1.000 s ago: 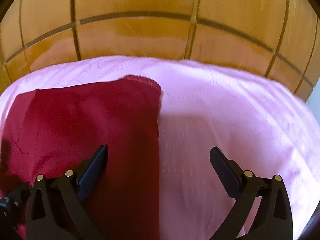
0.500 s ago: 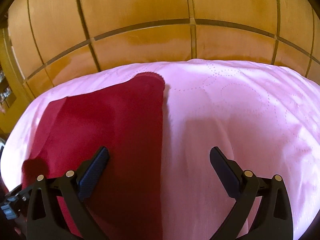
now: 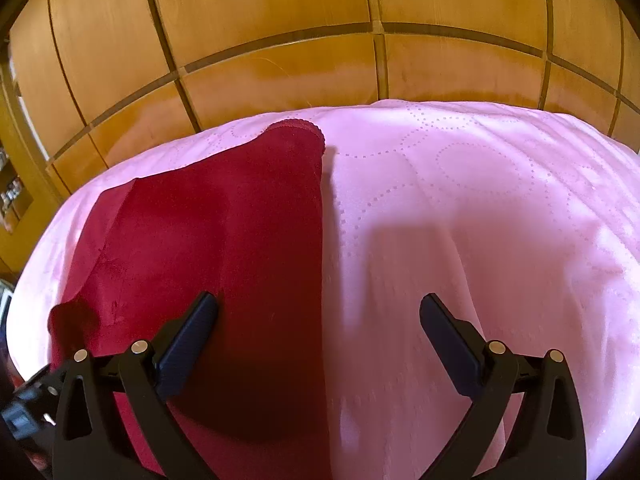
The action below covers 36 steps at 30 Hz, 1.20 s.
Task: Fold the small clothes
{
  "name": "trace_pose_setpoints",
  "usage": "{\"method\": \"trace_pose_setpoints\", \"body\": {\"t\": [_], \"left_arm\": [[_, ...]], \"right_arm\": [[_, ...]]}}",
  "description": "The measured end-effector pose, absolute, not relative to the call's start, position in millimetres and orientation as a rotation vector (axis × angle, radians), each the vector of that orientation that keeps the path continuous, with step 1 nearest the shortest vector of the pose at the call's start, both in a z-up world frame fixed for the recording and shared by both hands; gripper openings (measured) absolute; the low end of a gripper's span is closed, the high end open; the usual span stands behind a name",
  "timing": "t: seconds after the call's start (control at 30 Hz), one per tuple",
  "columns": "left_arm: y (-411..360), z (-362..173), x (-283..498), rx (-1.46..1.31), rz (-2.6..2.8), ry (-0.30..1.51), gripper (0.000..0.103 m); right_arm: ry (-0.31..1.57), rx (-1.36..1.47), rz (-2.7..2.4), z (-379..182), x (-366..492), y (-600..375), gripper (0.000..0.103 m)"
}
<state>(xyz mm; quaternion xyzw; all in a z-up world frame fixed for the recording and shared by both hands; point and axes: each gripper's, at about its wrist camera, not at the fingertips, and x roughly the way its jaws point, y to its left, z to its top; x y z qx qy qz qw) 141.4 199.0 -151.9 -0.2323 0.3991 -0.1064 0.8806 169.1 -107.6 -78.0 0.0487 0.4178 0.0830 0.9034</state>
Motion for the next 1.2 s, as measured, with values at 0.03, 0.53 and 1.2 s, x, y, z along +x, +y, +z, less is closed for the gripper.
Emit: {"method": "trace_pose_setpoints", "body": {"t": [0.03, 0.53, 1.2], "left_arm": [[199.0, -149.9, 140.6, -0.522, -0.241, 0.818, 0.099], [197.9, -168.3, 154.2, -0.423, -0.161, 0.844, 0.098], [203.8, -169.0, 169.8, -0.615, -0.368, 0.9, 0.1]], "right_arm": [[0.861, 0.1, 0.174, -76.6, 167.6, -107.8, 0.1], [0.877, 0.135, 0.239, -84.5, 150.9, -105.7, 0.1], [0.992, 0.378, 0.435, -97.5, 157.5, -134.7, 0.1]]}}
